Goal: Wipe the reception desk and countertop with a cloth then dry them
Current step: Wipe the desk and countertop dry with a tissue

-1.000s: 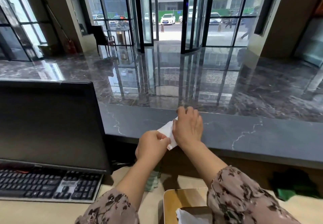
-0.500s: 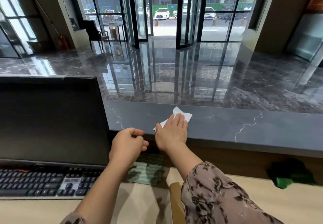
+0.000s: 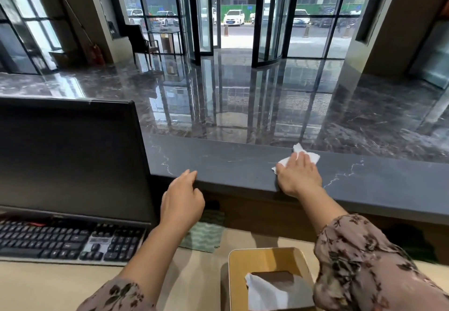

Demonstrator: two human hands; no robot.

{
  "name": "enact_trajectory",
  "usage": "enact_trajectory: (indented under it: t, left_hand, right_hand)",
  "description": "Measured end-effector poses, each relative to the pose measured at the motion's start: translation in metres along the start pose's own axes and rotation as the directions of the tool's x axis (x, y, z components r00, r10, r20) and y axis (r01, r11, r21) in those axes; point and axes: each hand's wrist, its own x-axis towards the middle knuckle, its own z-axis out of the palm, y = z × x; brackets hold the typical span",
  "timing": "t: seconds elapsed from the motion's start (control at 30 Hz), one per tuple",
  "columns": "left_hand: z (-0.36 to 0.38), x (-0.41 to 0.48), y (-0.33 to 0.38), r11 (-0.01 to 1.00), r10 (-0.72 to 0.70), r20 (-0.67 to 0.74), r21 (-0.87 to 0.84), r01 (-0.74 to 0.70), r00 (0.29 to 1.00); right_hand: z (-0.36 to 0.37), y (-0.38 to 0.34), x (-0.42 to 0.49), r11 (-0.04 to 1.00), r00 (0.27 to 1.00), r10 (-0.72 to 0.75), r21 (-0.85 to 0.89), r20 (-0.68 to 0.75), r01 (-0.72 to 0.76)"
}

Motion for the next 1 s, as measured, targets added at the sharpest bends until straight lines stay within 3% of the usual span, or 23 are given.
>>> enact_trajectory:
  t: [0.13, 0.27, 0.4, 0.53, 0.67, 0.8, 1.0]
  left_hand:
    - [-0.003, 0.001, -0.01, 0.995, -0.001, 0.009, 0.1, 0.0, 1.0]
    - [-0.002, 0.004, -0.02, 0.998, 0.001, 0.007, 0.065, -0.001, 1.0]
    - [-0.008, 0.008, -0.026, 0.999, -0.032, -0.031, 0.027, 0.033, 0.999]
    - [-0.016, 0.012, -0.025, 0.997, -0.06, -0.031, -0.043, 0.059, 0.998]
    - [-0.016, 0.018, -0.024, 0.999, -0.053, -0.007, 0.013, 0.053, 0.999]
    - [-0.009, 0.023, -0.018, 0.987, -0.049, 0.09, 0.159, 0.034, 0.995]
    - [0.004, 0.033, -0.003, 0.896, -0.084, 0.075, 0.442, 0.042, 0.994]
  right_hand:
    - [0.005, -0.029, 0.004, 0.998, 0.999, 0.038, 0.039, 0.015, -0.039]
    - [0.015, -0.096, 0.003, 0.984, 0.983, -0.18, 0.01, 0.042, 0.18]
    - [0.026, -0.179, -0.005, 0.901, 0.896, -0.428, -0.023, 0.114, 0.433]
    - [0.032, -0.219, -0.001, 0.763, 0.759, -0.633, -0.045, 0.154, 0.645]
    - [0.03, -0.214, 0.008, 0.694, 0.689, -0.71, -0.024, 0.149, 0.72]
    - [0.021, -0.163, 0.027, 0.789, 0.786, -0.61, -0.012, 0.102, 0.614]
    - [-0.006, -0.005, 0.052, 0.963, 0.963, -0.255, -0.065, 0.087, 0.26]
